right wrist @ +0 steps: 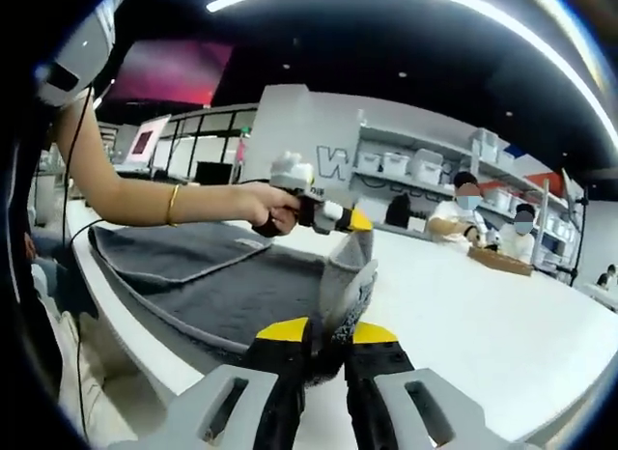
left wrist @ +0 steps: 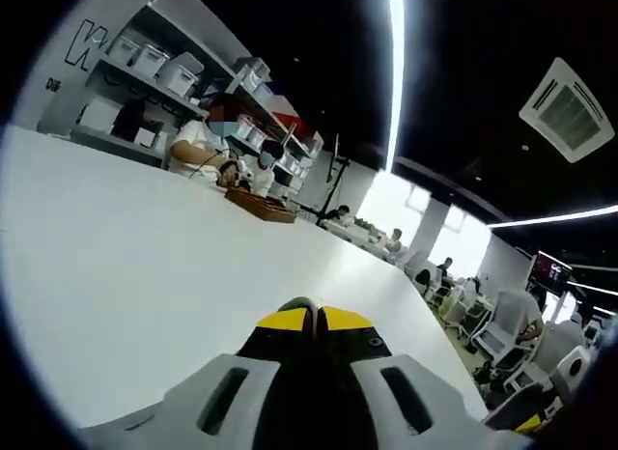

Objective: Open the folded towel by lifting each exposed corner and separating the folded layers until the towel lies flat within the target outline without major curled edges

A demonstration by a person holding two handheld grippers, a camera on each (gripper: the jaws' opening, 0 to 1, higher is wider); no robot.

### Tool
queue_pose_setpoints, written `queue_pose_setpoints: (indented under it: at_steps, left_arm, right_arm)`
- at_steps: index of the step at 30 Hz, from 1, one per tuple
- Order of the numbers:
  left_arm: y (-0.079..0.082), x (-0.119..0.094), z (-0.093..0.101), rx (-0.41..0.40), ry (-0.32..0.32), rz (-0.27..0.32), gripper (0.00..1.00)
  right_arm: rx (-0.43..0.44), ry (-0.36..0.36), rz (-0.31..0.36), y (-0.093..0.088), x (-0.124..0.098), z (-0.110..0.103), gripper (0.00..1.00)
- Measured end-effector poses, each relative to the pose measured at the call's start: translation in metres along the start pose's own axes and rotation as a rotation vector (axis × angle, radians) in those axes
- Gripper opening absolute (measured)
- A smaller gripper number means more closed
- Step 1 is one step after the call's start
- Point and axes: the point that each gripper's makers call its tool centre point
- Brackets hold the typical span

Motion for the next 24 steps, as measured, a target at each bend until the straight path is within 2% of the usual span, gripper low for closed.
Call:
queue_pose_setpoints:
  at_steps: [4,8,14,17,21,23,24]
  left_arm:
    - [-0.001,0.005,0.003,0.018,-0.003,-0.004,0.04]
    - [-0.001,0.008,0.005,0.015,-0.007,-0.005,0.11]
    - [0.007,0.008,0.008,0.027,-0.013,-0.016,0.16]
    - [0.006,0.008,0.01,0.003,-0.016,-0.031,0.24]
    - [0.002,0.009,0.012,-0.002,-0.026,-0.048,0.26]
    - [0.0,0.01,0.012,-0.006,-0.029,-0.052,0.27]
    - [0.0,0.011,0.013,-0.009,-0.03,-0.052,0.28]
  right_arm:
    - [0.003,-0.026,-0.005,-0.001,-0.004,0.009,0.09]
    - [0.004,-0.035,-0.006,0.0,-0.009,0.014,0.1]
    - [-0.015,-0.049,0.001,0.004,-0.01,0.018,0.12]
    - [-0.022,-0.068,-0.013,0.002,-0.009,0.021,0.14]
    - [-0.017,-0.084,-0.038,-0.003,-0.008,0.024,0.15]
    - [-0.032,-0.1,-0.061,-0.007,-0.009,0.027,0.16]
    - [-0.06,-0.121,-0.093,-0.013,-0.01,0.03,0.16]
Point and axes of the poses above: the point that each gripper's makers call its tool centre point, and the gripper's own axes: x roughly forward along the fingers, z roughly to its right, y roughly out of its top, and after that the axes turned 11 degrees about -y, right-handed
